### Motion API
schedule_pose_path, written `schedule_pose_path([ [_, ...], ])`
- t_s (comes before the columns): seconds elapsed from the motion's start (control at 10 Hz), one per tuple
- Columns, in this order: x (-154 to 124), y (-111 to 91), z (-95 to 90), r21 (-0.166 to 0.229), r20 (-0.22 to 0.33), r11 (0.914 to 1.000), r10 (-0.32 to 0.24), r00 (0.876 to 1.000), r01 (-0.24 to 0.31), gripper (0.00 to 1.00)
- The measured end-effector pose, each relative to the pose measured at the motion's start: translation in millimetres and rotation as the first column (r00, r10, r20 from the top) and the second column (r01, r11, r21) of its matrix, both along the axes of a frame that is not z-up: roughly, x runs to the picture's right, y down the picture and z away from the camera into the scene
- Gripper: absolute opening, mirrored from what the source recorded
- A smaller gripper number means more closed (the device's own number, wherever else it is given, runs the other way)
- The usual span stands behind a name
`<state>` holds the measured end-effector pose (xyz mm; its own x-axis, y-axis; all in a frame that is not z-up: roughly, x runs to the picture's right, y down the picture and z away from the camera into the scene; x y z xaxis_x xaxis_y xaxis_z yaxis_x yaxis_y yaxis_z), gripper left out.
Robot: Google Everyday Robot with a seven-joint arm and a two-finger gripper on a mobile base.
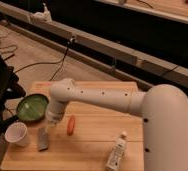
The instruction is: Knock the eraser over
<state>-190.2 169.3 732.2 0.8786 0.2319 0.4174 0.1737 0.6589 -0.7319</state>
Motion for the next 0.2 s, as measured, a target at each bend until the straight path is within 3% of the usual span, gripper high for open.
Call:
schedule_pose_path([
  [0.2, 54, -40, -4.0, 0.091, -0.086, 0.9918, 0.097, 0.992, -0.089, 0.0],
])
